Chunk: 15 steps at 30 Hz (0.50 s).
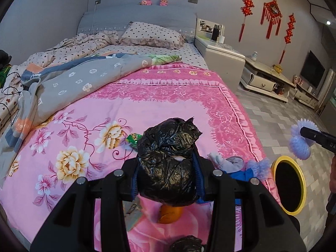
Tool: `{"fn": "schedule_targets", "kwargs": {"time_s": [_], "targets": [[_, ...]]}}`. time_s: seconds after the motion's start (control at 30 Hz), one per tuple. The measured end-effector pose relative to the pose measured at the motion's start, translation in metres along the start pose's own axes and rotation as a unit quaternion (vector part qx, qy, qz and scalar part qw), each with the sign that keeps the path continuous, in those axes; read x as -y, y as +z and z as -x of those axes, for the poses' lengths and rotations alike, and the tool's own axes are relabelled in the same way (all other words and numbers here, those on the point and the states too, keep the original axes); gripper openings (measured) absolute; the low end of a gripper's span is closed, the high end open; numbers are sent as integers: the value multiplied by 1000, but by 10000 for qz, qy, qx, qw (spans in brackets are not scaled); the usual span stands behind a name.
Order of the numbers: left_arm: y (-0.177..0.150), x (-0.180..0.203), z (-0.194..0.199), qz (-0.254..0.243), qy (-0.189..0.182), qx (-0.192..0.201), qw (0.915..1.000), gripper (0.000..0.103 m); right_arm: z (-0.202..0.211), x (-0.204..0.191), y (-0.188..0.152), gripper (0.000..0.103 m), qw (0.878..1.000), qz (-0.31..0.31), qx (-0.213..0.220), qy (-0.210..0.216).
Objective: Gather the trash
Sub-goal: 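Carry the black bag and white duster head over the yellow-rimmed bin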
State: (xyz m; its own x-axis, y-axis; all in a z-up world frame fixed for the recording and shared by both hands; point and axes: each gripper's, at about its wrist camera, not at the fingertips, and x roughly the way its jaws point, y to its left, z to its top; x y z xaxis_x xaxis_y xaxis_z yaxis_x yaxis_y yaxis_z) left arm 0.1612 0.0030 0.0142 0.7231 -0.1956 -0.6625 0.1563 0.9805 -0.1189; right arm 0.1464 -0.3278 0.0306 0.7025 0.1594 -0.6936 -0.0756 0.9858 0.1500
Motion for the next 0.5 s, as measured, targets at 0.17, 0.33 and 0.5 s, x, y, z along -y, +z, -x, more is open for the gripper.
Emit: {"fn": "schedule_targets", "kwargs": {"time_s": [0.17, 0.33, 0.5], "targets": [[0, 36, 9, -109, -269, 42, 9996, 39, 24, 21, -7, 27, 9998, -111, 140, -70], [-2, 77, 18, -299, -567, 83, 9979, 39, 45, 46, -16, 27, 9992, -286, 246, -155], [-4, 117, 21, -476, -855, 60, 9952, 39, 64, 70, -24, 27, 9979, -496, 339, -223]]}}
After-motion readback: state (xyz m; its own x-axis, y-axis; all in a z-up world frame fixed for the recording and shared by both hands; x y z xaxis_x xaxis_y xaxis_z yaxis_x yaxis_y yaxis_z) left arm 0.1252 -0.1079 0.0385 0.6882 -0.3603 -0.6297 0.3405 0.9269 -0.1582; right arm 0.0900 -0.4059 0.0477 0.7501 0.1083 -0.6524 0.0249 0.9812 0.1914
